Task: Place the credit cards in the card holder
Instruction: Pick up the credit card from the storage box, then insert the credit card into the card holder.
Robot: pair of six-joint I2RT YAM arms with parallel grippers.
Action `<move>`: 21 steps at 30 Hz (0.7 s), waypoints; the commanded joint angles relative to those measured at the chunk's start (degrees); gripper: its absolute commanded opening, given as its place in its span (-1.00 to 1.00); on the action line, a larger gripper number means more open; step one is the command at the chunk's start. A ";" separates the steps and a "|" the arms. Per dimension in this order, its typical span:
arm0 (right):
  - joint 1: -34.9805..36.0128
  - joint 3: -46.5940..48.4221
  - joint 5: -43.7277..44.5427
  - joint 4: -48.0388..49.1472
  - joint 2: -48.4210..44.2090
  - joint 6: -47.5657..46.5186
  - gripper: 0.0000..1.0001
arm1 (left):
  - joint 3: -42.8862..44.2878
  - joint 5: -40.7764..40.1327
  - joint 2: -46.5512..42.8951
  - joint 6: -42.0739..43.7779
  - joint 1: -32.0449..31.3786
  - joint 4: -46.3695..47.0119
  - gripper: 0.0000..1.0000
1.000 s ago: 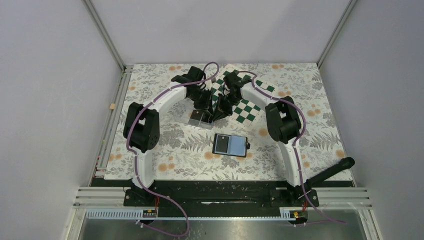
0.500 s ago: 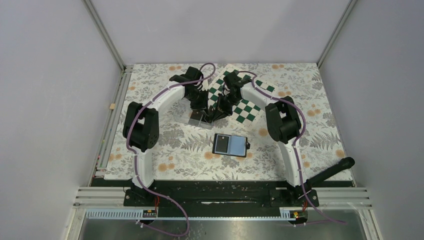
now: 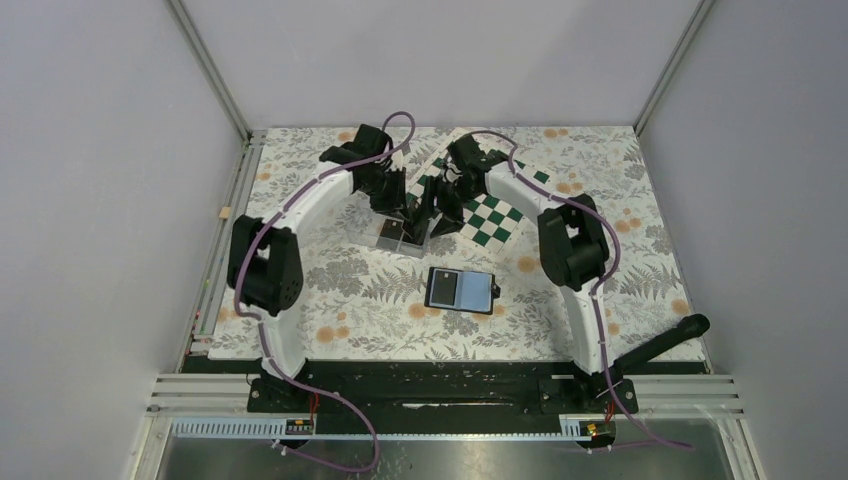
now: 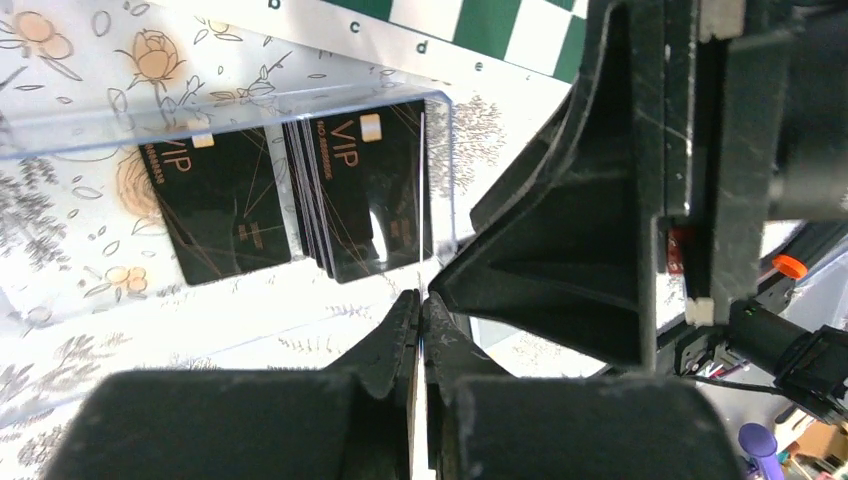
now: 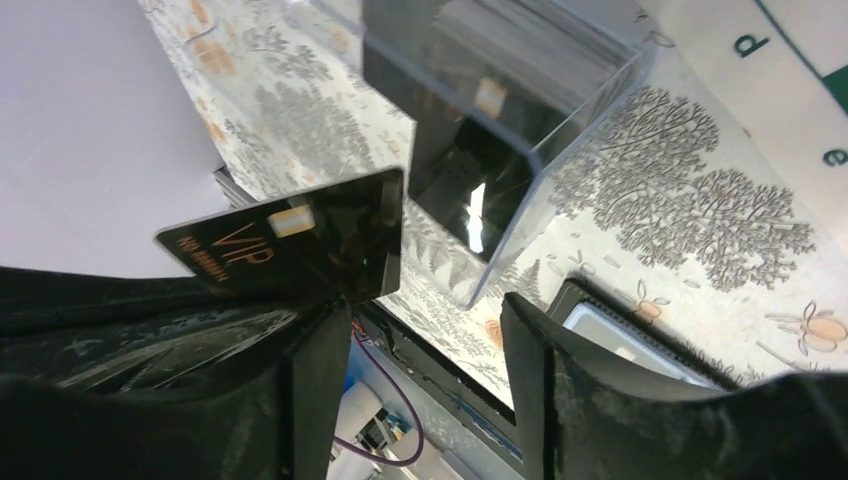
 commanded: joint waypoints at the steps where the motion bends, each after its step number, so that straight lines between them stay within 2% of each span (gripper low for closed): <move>1: -0.69 -1.63 -0.06 2.80 -9.21 -1.65 0.31 | -2.22 -3.16 -10.38 -1.74 0.09 4.64 -1.00; 4: -1.39 -4.78 0.35 4.07 -12.58 -2.11 0.41 | -5.96 -3.10 -14.85 -3.38 0.19 6.99 -1.00; 10: -3.22 -13.39 1.25 4.77 -19.73 -4.44 0.61 | -15.62 4.13 -23.61 -8.74 0.20 15.78 -1.00; 14: -4.51 -19.81 1.44 4.96 -24.34 -6.05 0.62 | -24.84 9.79 -27.76 -15.31 -0.22 24.00 -1.00; 21: -6.76 -32.76 3.73 2.81 -31.44 -9.89 0.62 | -37.79 10.04 -31.45 -24.39 -5.72 35.81 -1.00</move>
